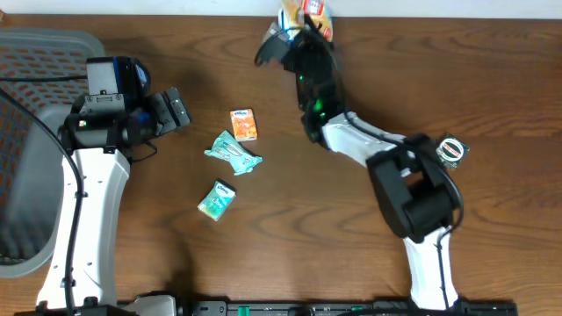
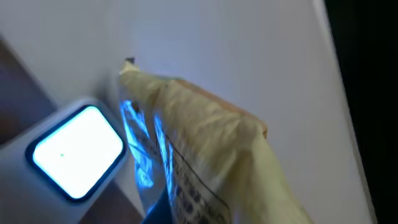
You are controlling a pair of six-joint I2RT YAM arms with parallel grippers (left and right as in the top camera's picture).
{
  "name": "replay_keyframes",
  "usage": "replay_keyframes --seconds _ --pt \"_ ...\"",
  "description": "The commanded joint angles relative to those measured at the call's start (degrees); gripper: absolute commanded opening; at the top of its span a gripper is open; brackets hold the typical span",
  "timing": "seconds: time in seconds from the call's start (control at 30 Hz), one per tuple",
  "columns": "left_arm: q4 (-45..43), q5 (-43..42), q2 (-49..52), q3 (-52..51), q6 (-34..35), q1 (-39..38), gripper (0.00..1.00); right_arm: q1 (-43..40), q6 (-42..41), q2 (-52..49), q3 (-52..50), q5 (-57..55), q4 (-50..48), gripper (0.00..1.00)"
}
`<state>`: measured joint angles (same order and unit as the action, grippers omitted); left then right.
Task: Scan the item barcode
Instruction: 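Lift the snack bag with the right gripper up to the scanner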
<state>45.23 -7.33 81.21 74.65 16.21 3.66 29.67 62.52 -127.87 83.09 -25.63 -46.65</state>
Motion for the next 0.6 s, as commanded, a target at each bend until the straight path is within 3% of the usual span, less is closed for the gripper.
replay_keyframes --seconds 0.0,0.57 --pt "0.2 0.55 0.11 0.31 -0.98 0.17 0.98 0.33 11.26 -2.36 0.76 -4.44 -5.77 0.01" --pt "0.22 0.55 0.11 0.31 -0.98 0.17 0.97 2.8 12.39 -0.87 0.74 -7.96 -6.67 0.01"
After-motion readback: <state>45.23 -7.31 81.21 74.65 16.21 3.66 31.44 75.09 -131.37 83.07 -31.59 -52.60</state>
